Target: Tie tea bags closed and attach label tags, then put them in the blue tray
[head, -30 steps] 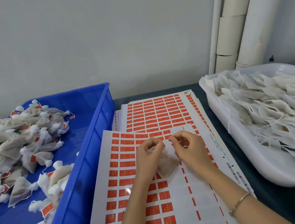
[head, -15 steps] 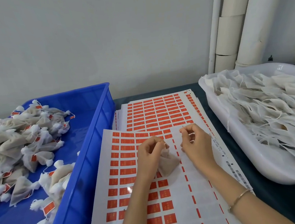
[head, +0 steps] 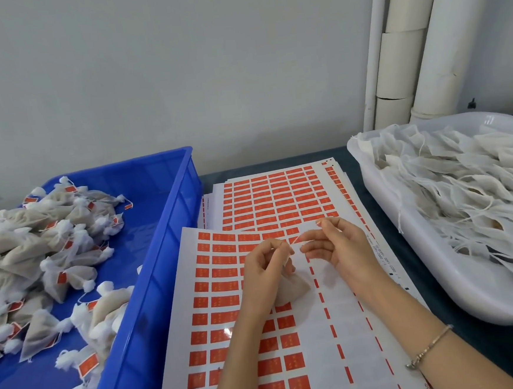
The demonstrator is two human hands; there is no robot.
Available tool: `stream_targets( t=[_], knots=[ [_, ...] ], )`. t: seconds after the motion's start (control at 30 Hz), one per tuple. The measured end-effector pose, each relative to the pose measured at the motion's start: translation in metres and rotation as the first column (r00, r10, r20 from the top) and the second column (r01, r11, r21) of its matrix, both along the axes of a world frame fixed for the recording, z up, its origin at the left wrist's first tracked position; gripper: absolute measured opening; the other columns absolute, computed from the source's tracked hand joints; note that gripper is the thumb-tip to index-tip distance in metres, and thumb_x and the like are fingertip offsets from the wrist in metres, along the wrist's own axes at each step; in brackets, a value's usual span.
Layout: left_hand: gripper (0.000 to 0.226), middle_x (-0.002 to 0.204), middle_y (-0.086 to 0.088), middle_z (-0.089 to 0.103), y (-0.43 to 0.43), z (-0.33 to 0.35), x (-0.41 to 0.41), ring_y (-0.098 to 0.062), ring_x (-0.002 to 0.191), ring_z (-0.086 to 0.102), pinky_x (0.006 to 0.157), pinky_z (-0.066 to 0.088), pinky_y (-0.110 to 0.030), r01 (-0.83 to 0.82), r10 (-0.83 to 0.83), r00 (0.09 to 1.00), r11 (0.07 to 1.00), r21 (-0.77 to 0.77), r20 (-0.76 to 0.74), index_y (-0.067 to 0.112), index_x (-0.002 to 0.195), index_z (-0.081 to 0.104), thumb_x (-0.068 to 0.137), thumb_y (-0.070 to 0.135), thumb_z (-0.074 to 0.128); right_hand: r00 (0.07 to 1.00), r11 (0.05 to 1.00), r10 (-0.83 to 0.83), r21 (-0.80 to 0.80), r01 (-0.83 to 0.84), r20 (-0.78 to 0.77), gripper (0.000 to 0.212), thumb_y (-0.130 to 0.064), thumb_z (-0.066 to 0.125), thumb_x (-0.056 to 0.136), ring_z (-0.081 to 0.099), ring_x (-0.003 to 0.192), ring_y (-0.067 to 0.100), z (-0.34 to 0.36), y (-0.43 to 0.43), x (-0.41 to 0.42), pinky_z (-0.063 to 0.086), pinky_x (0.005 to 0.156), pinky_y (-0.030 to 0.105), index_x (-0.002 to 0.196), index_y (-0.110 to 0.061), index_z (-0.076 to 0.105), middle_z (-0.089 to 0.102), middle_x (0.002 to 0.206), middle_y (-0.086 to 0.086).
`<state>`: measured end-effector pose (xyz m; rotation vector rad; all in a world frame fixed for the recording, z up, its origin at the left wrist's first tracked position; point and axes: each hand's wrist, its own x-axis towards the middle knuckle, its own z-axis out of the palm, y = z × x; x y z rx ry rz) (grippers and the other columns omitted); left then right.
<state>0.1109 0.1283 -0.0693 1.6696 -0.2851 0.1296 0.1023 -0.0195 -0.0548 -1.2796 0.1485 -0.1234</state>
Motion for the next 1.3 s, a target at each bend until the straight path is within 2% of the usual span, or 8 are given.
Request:
stream_targets(
  t=[0.1, 0.23, 0.43, 0.7, 0.83, 1.0, 1.17, 1.3],
  knots=[
    [0.014, 0.076, 0.026, 0.064, 0.0, -0.002, -0.005, 0.005, 0.073, 0.062, 0.058, 0.044, -0.003, -0.04, 0.04, 0.994, 0.999, 0.002, -0.097, 0.035, 0.088, 0.059, 0.096, 0.029, 0.05, 0.998, 0.975, 0.042, 0.217, -0.049, 0.037, 0.024, -0.024, 0.048, 0.098, 0.072, 0.087, 0.028, 0.004, -0.004, -0.001, 0.058, 0.066, 0.025, 0.113, -0.011, 0.061, 0.074, 0.096, 0.013],
    [0.017, 0.114, 0.015, 0.055, 0.004, -0.009, -0.002, -0.005, 0.1, 0.054, 0.074, 0.042, -0.009, 0.012, 0.014, 0.98, 0.991, 0.131, -0.2, 0.039, 0.105, 0.054, 0.101, 0.036, 0.038, 0.997, 0.93, 0.011, 0.364, -0.039, 0.081, 0.025, -0.022, 0.049, 0.098, 0.07, 0.097, 0.029, 0.007, -0.008, 0.0, 0.058, 0.073, 0.029, 0.114, -0.009, 0.063, 0.072, 0.104, 0.016],
    [0.033, 0.087, 0.027, 0.067, 0.005, 0.006, -0.009, 0.003, 0.087, 0.063, 0.065, 0.046, -0.005, 0.159, -0.138, 0.974, 0.981, 0.107, -0.178, 0.052, 0.084, 0.067, 0.1, 0.036, 0.042, 0.997, 0.79, -0.016, 0.612, -0.032, 0.073, 0.017, -0.021, 0.065, 0.086, 0.07, 0.097, 0.028, 0.011, -0.015, -0.002, 0.058, 0.072, 0.032, 0.094, -0.011, 0.076, 0.071, 0.107, 0.017],
    [0.047, 0.105, -0.004, 0.066, 0.008, 0.002, -0.008, -0.019, 0.098, 0.062, 0.09, 0.051, -0.028, 0.213, -0.19, 0.953, 0.974, 0.076, -0.238, 0.012, 0.102, 0.063, 0.082, 0.049, 0.042, 0.997, 0.779, -0.068, 0.624, 0.068, -0.023, 0.03, -0.022, 0.062, 0.09, 0.072, 0.093, 0.024, 0.006, -0.017, -0.001, 0.059, 0.068, 0.03, 0.115, -0.008, 0.062, 0.072, 0.107, 0.014],
    [0.028, 0.086, -0.006, 0.064, 0.008, 0.01, -0.008, -0.014, 0.08, 0.06, 0.082, 0.05, -0.025, 0.191, -0.258, 0.93, 0.948, -0.253, -0.263, 0.017, 0.086, 0.067, 0.082, 0.037, 0.049, 0.991, 0.877, -0.114, 0.461, 0.134, -0.071, 0.019, -0.024, 0.058, 0.094, 0.073, 0.079, 0.02, 0.002, -0.017, 0.0, 0.058, 0.064, 0.027, 0.107, -0.011, 0.065, 0.074, 0.093, 0.01],
    [0.028, 0.092, -0.006, 0.066, 0.014, 0.01, -0.002, -0.018, 0.085, 0.063, 0.084, 0.05, -0.03, 0.011, -0.267, 0.914, 0.771, -0.637, -0.307, 0.017, 0.102, 0.067, 0.08, 0.032, 0.058, 0.996, 0.992, -0.094, -0.08, 0.095, 0.007, 0.017, -0.028, 0.049, 0.098, 0.07, 0.069, 0.017, -0.002, -0.007, 0.0, 0.055, 0.059, 0.02, 0.101, -0.016, 0.061, 0.073, 0.08, -0.001],
    [0.026, 0.097, -0.005, 0.072, 0.022, 0.007, 0.005, -0.015, 0.081, 0.071, 0.072, 0.057, -0.026, -0.153, -0.176, 0.932, 0.604, -0.783, -0.317, 0.017, 0.112, 0.064, 0.091, 0.028, 0.052, 0.979, 0.8, 0.064, -0.596, 0.066, 0.194, 0.007, -0.027, 0.05, 0.097, 0.067, 0.066, 0.009, -0.014, 0.005, -0.005, 0.054, 0.062, 0.016, 0.092, -0.026, 0.054, 0.069, 0.073, -0.011],
    [0.034, 0.111, 0.006, 0.071, 0.019, 0.006, 0.004, -0.011, 0.102, 0.067, 0.075, 0.054, -0.02, -0.189, 0.044, 0.964, 0.804, -0.564, -0.261, 0.022, 0.118, 0.063, 0.091, 0.039, 0.049, 0.949, 0.6, 0.24, -0.8, 0.021, 0.205, 0.009, -0.029, 0.049, 0.097, 0.063, 0.074, 0.001, -0.025, 0.01, -0.009, 0.052, 0.069, 0.011, 0.091, -0.036, 0.049, 0.063, 0.078, -0.018]
  ],
)
